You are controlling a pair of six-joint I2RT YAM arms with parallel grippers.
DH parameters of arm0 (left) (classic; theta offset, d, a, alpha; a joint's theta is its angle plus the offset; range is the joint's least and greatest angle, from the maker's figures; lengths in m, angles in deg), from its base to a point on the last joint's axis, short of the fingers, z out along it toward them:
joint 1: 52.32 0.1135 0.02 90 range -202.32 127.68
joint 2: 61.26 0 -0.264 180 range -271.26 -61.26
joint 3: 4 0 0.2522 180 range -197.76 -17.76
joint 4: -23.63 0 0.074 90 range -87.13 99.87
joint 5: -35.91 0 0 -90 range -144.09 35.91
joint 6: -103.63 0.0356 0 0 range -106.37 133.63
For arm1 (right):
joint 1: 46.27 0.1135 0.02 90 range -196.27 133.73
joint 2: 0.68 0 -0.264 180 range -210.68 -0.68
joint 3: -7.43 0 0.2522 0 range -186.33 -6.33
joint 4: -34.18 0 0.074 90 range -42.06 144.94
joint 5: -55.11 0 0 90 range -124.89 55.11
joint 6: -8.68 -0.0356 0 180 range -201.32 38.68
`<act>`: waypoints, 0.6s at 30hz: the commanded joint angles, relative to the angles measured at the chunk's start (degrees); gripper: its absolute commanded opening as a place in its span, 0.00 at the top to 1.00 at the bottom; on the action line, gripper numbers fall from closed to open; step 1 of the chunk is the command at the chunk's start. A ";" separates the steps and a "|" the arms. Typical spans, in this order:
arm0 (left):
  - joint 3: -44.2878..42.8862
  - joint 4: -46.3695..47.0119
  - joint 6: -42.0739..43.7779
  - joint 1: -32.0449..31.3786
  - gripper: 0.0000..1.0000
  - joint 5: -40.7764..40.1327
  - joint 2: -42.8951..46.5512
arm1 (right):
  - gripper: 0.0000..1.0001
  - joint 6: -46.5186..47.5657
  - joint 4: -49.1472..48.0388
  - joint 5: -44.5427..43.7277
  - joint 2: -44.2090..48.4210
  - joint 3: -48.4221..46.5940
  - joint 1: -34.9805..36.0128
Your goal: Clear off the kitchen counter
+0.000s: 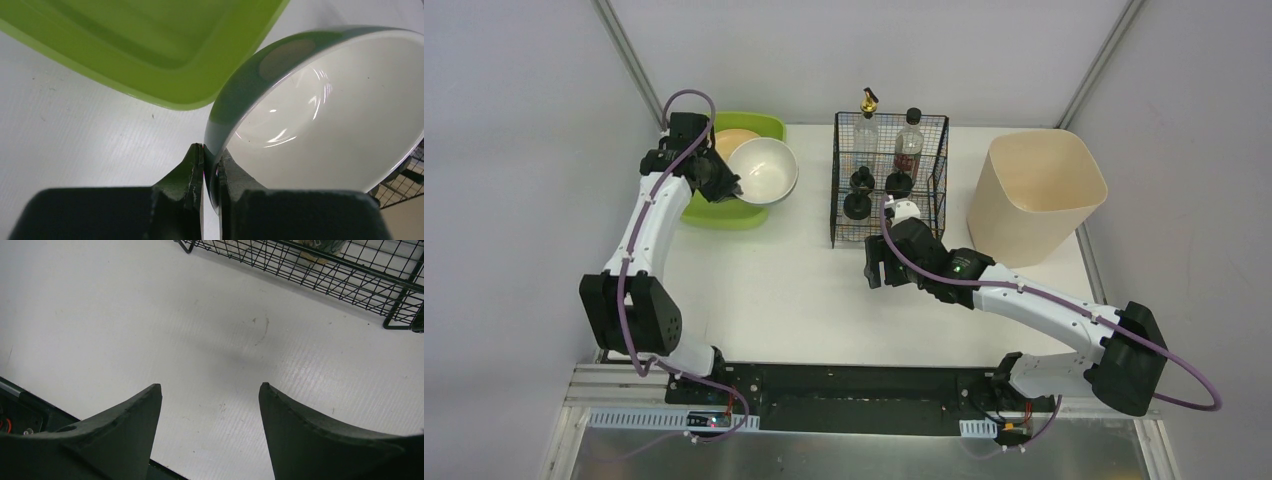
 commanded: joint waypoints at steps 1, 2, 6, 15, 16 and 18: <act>-5.86 7.03 -5.63 2.62 1.00 1.44 -1.18 | 0.26 -0.54 -0.89 -0.46 0.44 -0.60 0.24; -6.10 7.92 -6.37 3.30 1.00 1.40 -1.89 | 0.26 -0.49 -0.89 -0.41 0.46 -0.59 0.25; -7.50 10.71 -9.22 5.55 1.00 0.81 -5.38 | 0.26 -0.51 -0.88 -0.23 0.64 -0.58 0.28; -11.43 14.16 -16.66 9.55 1.00 -0.95 -15.08 | 0.26 -0.66 -1.20 0.76 0.18 -0.62 0.28; -12.23 14.58 -17.41 9.93 1.00 -0.86 -16.46 | 0.26 -0.63 -1.22 0.77 0.09 -0.61 0.28; -13.91 15.31 -19.22 10.48 1.00 -0.88 -19.31 | 0.26 -0.69 -1.19 0.97 -0.09 -0.66 0.27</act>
